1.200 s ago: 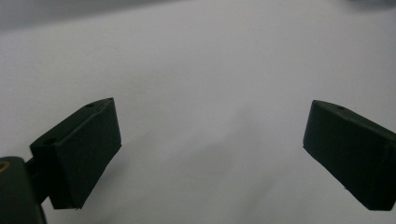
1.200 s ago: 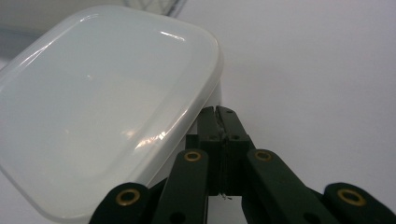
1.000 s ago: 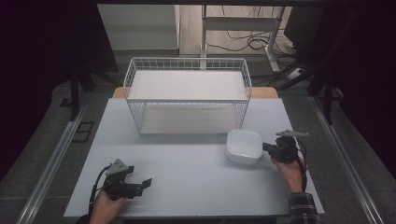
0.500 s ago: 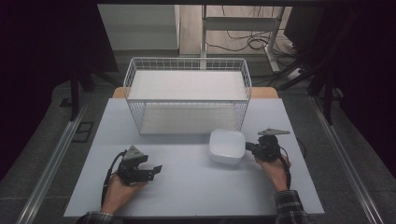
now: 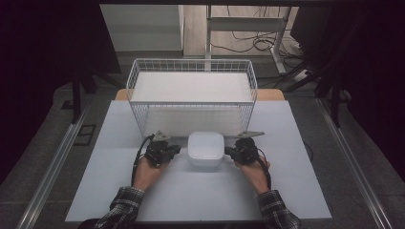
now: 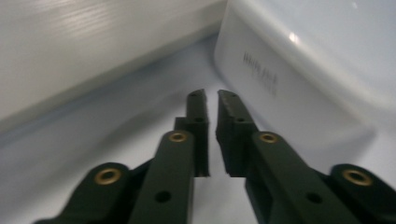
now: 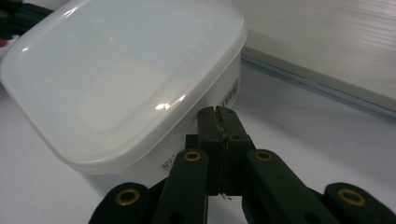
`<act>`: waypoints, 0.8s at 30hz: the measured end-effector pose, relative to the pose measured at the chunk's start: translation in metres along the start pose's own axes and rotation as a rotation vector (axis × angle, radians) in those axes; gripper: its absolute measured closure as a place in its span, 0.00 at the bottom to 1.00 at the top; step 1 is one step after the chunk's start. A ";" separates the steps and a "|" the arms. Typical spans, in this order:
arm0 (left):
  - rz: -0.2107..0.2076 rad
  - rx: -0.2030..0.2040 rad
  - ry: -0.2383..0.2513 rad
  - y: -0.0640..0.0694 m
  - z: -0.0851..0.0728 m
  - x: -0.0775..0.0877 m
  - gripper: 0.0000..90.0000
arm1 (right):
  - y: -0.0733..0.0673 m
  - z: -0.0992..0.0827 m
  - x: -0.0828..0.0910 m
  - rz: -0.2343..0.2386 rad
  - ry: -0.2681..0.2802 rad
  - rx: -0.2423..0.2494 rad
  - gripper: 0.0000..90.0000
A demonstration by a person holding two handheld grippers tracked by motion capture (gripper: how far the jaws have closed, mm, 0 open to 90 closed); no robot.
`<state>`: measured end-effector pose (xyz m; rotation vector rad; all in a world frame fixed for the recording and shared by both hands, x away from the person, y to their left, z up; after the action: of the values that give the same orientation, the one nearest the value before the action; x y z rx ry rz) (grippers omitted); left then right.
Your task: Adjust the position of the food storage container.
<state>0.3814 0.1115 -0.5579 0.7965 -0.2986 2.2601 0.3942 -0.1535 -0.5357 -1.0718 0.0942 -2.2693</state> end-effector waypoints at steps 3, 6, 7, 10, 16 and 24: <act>-0.015 -0.004 -0.009 0.004 0.001 -0.004 1.00 | -0.009 0.000 -0.008 0.026 -0.004 0.007 0.99; -0.025 0.000 -0.013 0.006 0.001 0.002 1.00 | -0.013 -0.001 -0.010 -0.004 -0.007 0.025 0.99; -0.035 0.001 -0.012 0.007 0.001 0.005 1.00 | -0.013 -0.002 -0.010 0.003 -0.008 0.022 0.99; -0.035 0.001 -0.020 0.012 0.000 0.011 1.00 | -0.017 -0.006 -0.007 0.002 -0.011 0.008 0.99; -0.043 -0.017 -0.036 0.017 -0.003 0.015 1.00 | -0.023 -0.012 -0.001 -0.006 -0.018 0.030 0.99; 0.030 0.026 -0.013 -0.012 0.023 -0.006 1.00 | -0.014 0.013 -0.016 -0.065 0.038 0.024 0.99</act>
<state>0.4034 0.1074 -0.5441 0.8258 -0.2898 2.2916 0.4038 -0.1308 -0.5331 -1.0335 0.0488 -2.3433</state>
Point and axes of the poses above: each handheld gripper's, and its own axes: x roughly backward along the jaws, z roughly out of its top, y roughly to its right, the point moved 4 cm from there along -x, roughly forward along the jaws, and after that the axes turned 13 degrees about -x, right-handed, at the moved point
